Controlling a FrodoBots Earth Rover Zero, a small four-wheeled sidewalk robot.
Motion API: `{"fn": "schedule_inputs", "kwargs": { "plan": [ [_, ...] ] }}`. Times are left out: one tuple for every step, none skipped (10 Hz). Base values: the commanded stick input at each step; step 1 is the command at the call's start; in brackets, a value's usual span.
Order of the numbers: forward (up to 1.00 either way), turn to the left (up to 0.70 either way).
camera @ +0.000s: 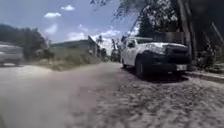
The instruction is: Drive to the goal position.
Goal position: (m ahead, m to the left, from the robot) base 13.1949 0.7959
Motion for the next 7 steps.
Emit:
{"fn": "schedule_inputs", "kwargs": {
  "plan": [
    [1.00,0.00],
    [1.00,0.00],
    [1.00,0.00],
    [1.00,0.00],
    [1.00,0.00],
    [1.00,0.00],
    [1.00,0.00]
  ]
}}
